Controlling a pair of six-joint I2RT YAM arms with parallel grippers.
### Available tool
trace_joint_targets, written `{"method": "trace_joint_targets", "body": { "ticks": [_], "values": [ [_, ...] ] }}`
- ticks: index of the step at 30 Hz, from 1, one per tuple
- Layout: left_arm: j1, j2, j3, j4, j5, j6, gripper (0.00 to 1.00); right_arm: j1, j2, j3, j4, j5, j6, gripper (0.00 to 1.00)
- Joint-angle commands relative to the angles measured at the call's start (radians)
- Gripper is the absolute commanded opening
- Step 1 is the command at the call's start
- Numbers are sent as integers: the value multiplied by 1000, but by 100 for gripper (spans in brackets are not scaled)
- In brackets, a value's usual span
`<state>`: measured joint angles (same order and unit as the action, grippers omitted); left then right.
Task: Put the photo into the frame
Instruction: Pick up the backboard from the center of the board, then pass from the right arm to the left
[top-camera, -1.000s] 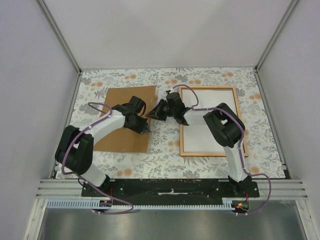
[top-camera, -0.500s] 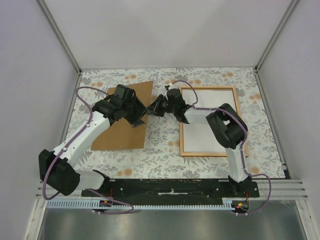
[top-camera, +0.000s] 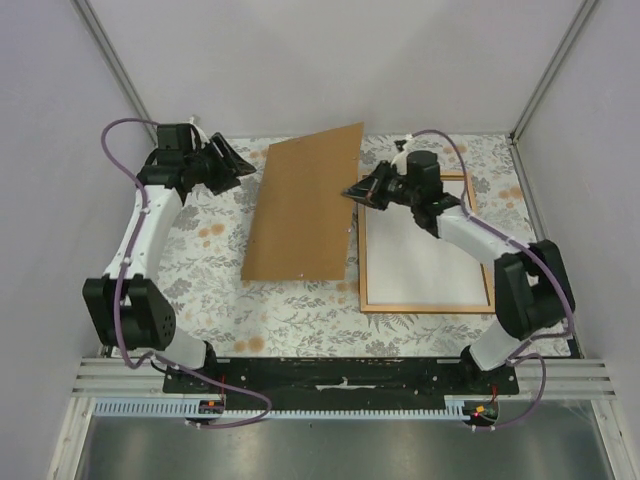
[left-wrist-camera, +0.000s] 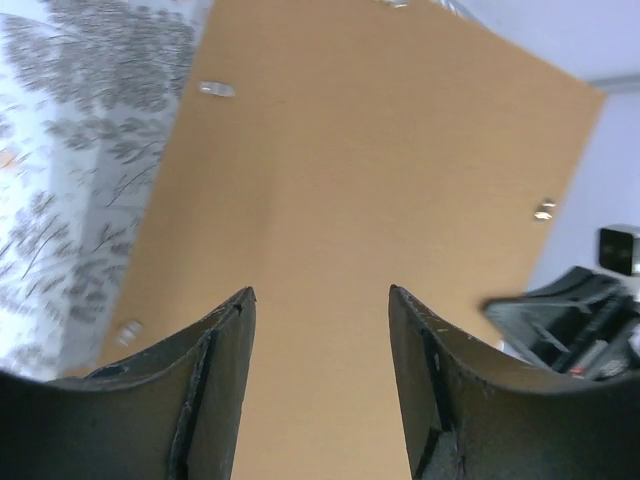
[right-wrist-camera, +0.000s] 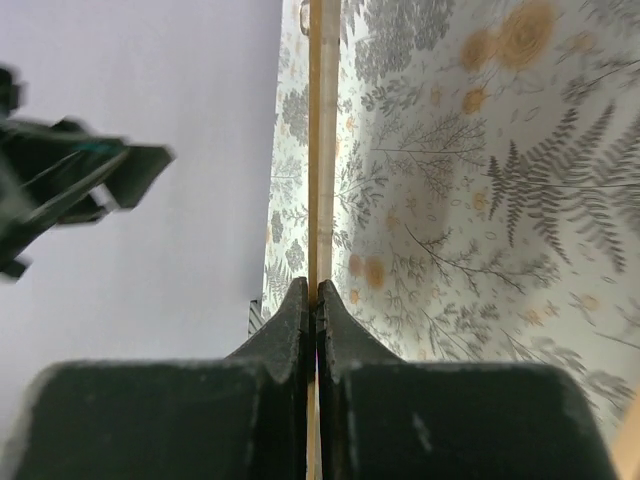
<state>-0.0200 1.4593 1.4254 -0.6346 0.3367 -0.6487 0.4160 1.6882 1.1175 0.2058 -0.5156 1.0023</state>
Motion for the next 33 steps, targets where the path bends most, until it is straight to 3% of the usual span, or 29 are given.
{"method": "trace_joint_targets", "body": {
  "ticks": [1,8,16,28,31,33],
  "values": [
    [18,137,27,202,312,132,61,-110,-208,-28,-48,-158,-89,0],
    [55,272,1,511,609,18,62,-259,-390,-30,-183,-276,-142,0],
    [54,335,7,751,806,-71,65,-336,-455,-19,-194,-391,-113,0],
    [55,342,-2,798,912,-64,65,-393,-495,-16,-143,-526,-50,0],
    [54,323,-71,971,932,-196,66,-408,-495,-15,-132,-547,-44,0],
    [49,305,-153,1230,938,-392,66,-410,-481,-12,-112,-573,-30,0]
  ]
}}
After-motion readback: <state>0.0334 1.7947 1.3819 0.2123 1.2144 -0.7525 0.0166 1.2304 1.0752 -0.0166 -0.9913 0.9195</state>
